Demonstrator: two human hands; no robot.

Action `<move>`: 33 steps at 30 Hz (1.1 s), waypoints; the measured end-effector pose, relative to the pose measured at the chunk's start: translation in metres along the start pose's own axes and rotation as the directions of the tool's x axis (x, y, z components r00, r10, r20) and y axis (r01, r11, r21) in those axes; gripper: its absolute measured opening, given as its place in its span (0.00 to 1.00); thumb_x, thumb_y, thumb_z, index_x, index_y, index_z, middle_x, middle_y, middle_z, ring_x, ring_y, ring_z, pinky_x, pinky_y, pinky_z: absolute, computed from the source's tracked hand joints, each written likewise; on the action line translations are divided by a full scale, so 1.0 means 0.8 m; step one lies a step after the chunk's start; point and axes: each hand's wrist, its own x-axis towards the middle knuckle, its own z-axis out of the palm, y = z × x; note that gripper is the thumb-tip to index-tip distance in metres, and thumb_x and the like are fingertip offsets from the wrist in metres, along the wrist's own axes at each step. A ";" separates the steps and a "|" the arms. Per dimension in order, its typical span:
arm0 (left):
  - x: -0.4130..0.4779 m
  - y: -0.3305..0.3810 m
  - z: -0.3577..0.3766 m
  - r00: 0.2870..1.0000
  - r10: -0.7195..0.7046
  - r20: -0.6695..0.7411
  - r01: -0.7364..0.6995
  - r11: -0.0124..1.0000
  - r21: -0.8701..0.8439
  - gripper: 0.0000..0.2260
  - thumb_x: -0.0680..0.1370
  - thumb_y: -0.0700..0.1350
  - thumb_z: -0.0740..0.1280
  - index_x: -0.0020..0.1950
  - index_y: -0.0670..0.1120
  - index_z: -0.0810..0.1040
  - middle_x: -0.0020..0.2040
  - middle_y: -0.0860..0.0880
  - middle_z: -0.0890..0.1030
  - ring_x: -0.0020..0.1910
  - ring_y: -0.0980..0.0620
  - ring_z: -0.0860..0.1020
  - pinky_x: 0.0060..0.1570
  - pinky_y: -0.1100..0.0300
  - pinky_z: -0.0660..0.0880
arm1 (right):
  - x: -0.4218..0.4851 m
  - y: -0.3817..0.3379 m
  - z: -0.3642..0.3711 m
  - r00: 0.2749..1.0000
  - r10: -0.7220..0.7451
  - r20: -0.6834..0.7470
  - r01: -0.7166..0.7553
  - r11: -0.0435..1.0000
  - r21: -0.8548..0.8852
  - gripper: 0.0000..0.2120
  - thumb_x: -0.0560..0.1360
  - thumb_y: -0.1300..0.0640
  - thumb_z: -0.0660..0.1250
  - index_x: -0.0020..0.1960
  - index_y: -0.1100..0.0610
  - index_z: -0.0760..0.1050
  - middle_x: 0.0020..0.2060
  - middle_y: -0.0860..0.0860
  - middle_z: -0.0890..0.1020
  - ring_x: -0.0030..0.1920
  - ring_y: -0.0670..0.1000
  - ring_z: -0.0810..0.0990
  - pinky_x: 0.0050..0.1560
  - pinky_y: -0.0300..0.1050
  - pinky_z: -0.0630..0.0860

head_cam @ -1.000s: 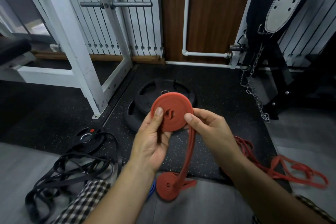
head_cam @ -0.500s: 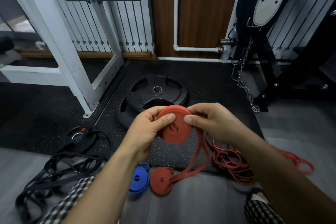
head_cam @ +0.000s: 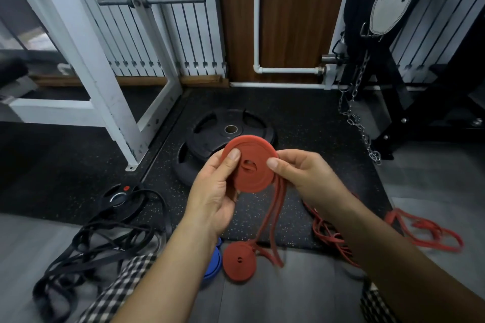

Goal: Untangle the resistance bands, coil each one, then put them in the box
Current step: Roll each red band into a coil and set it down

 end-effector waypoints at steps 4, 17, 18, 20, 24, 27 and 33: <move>0.000 0.005 0.001 1.000 -0.011 0.004 0.010 0.997 0.076 0.06 0.73 0.48 0.65 0.46 0.48 0.77 0.38 0.50 0.81 0.38 0.51 0.78 0.41 0.55 0.75 | -0.004 -0.004 -0.012 0.999 0.003 0.049 0.003 0.992 -0.124 0.06 0.74 0.58 0.66 0.43 0.50 0.80 0.37 0.51 0.85 0.39 0.48 0.82 0.46 0.45 0.79; -0.006 -0.002 -0.001 0.990 -0.129 0.057 0.122 0.987 0.108 0.14 0.69 0.49 0.66 0.51 0.43 0.78 0.40 0.47 0.83 0.37 0.53 0.81 0.35 0.62 0.79 | -0.006 -0.006 -0.018 0.996 -0.003 0.093 0.017 0.989 -0.150 0.04 0.73 0.58 0.67 0.44 0.50 0.79 0.39 0.50 0.85 0.42 0.46 0.83 0.49 0.41 0.80; -0.006 -0.002 0.000 0.991 -0.129 0.035 0.126 0.990 0.061 0.12 0.71 0.48 0.65 0.51 0.44 0.78 0.40 0.47 0.83 0.37 0.53 0.81 0.36 0.61 0.79 | -0.005 -0.004 -0.017 0.997 0.007 0.081 0.002 0.994 -0.111 0.04 0.73 0.57 0.68 0.44 0.50 0.80 0.39 0.50 0.85 0.42 0.46 0.83 0.49 0.41 0.79; -0.004 -0.002 0.002 0.992 -0.123 -0.014 0.122 0.991 -0.059 0.09 0.75 0.46 0.64 0.51 0.44 0.78 0.39 0.47 0.83 0.38 0.52 0.82 0.37 0.59 0.80 | -0.003 0.000 -0.015 0.998 0.031 0.051 -0.029 0.999 -0.035 0.03 0.72 0.56 0.69 0.44 0.51 0.80 0.39 0.50 0.85 0.42 0.47 0.83 0.49 0.44 0.79; -0.004 -0.003 0.006 0.994 -0.103 -0.031 0.091 0.960 -0.265 0.13 0.70 0.47 0.66 0.51 0.42 0.77 0.42 0.44 0.83 0.39 0.51 0.83 0.41 0.55 0.80 | -0.006 0.010 -0.003 0.998 0.057 0.003 -0.057 0.995 0.076 0.12 0.66 0.48 0.69 0.46 0.53 0.81 0.42 0.51 0.85 0.46 0.49 0.84 0.55 0.50 0.78; -0.004 -0.006 0.007 0.994 -0.105 -0.012 0.096 0.942 -0.321 0.17 0.70 0.47 0.66 0.55 0.40 0.76 0.45 0.42 0.83 0.39 0.50 0.83 0.41 0.55 0.81 | -0.006 0.011 0.003 0.998 0.059 -0.016 -0.056 0.989 0.136 0.15 0.64 0.47 0.68 0.47 0.53 0.81 0.43 0.52 0.86 0.48 0.51 0.84 0.57 0.51 0.76; -0.003 0.010 -0.001 0.990 -0.076 0.116 0.052 0.978 0.201 0.16 0.66 0.51 0.67 0.50 0.46 0.78 0.42 0.47 0.81 0.41 0.51 0.78 0.42 0.56 0.76 | -0.003 -0.009 -0.035 0.999 0.022 0.027 -0.021 0.998 -0.052 0.04 0.72 0.60 0.68 0.44 0.52 0.80 0.36 0.49 0.84 0.39 0.44 0.81 0.44 0.38 0.79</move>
